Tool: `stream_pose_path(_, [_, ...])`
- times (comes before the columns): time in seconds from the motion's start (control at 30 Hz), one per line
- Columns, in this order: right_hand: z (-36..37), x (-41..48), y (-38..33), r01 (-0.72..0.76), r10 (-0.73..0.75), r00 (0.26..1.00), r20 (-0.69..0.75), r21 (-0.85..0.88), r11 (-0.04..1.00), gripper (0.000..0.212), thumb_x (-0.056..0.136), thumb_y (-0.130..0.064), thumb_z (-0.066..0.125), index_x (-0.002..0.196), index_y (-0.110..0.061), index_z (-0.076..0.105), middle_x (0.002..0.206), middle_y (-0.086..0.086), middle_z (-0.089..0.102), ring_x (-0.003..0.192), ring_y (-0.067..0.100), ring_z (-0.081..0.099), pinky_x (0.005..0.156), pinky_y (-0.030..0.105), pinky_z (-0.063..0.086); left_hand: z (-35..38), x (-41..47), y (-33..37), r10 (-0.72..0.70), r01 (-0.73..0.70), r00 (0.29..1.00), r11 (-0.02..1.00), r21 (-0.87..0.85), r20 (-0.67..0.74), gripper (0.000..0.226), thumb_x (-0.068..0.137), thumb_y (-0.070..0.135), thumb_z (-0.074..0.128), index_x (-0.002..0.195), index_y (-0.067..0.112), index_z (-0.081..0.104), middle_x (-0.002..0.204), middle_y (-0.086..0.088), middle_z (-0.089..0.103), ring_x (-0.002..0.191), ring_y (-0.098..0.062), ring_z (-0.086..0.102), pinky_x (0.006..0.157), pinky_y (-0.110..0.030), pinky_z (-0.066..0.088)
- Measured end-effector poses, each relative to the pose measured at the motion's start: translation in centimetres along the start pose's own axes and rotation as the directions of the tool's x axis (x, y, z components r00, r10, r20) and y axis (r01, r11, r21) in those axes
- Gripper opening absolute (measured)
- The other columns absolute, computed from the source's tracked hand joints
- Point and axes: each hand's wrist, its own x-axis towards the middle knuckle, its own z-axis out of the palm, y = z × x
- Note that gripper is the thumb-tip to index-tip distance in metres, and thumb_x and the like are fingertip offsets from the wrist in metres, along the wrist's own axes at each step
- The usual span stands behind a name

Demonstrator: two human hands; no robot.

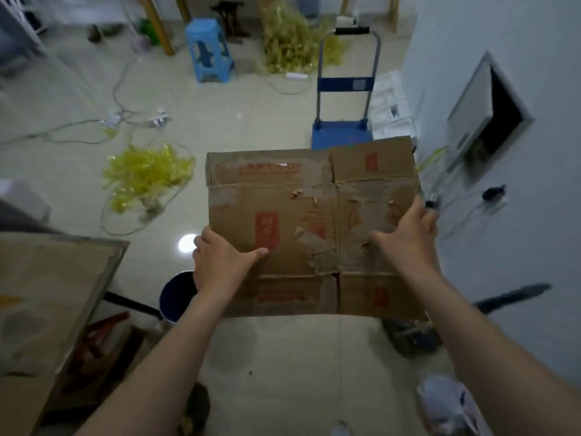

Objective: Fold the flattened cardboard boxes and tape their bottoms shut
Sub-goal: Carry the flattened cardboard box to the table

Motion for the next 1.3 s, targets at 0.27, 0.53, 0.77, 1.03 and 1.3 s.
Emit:
stream_pose_path(0.27, [-4.1,14.6,-16.0,0.127,-0.127,0.992,0.024,-0.018,0.992,0.113,0.083,-0.037,0.082,0.160,-0.013,0.003,0.157,0.017,0.015,0.143,0.046,0.024,0.107,0.052,0.039,-8.2,14.5,11.1,-0.002,0.002,0.994,1.000,-0.001,-0.112,0.125,0.059,0.070,0.087,0.145,0.001,0.030,0.144,-0.021,0.044,0.131,-0.041,0.048,0.098,-0.053,0.048])
stream_pose_path(0.53, [0.7,28.0,-28.0,0.085,-0.085,0.996,0.008,-0.003,0.996,0.112,0.079,-0.039,0.083,0.159,-0.014,0.008,0.149,0.014,0.022,0.138,0.041,0.032,0.109,0.052,0.042,-10.8,32.7,17.6,0.046,-0.045,0.995,0.999,0.010,-0.086,0.122,0.063,0.069,0.086,0.146,0.000,0.029,0.145,-0.021,0.043,0.132,-0.041,0.048,0.097,-0.051,0.049])
stream_pose_path(0.77, [6.1,39.2,-39.9,0.104,-0.108,0.991,0.081,0.057,0.993,0.106,0.078,-0.034,0.084,0.157,-0.017,0.015,0.150,0.013,0.023,0.137,0.039,0.037,0.109,0.053,0.045,-15.4,48.9,21.5,-0.006,0.003,0.994,1.000,-0.031,-0.109,0.113,0.065,0.062,0.089,0.141,-0.003,0.035,0.140,-0.023,0.047,0.128,-0.045,0.050,0.096,-0.051,0.048])
stream_pose_path(1.03, [16.6,55.4,-54.1,0.222,-0.235,0.963,0.130,0.106,0.969,0.097,0.081,-0.030,0.082,0.155,-0.016,0.021,0.144,0.009,0.027,0.130,0.036,0.042,0.104,0.046,0.048,-17.5,69.4,23.7,-0.082,0.070,0.981,0.995,-0.072,-0.177,0.117,0.064,0.064,0.088,0.147,0.002,0.034,0.144,-0.019,0.046,0.129,-0.043,0.051,0.098,-0.051,0.048])
stream_pose_path(1.3, [27.5,74.1,-71.9,0.269,-0.311,0.915,0.258,0.185,0.945,0.099,0.077,-0.030,0.084,0.153,-0.019,0.023,0.142,0.010,0.028,0.128,0.034,0.045,0.103,0.046,0.047,-21.3,92.3,28.5,-0.169,0.159,0.961,0.985,-0.063,-0.220,0.112,0.068,0.063,0.086,0.146,0.003,0.033,0.145,-0.018,0.044,0.130,-0.042,0.051,0.099,-0.051,0.050])
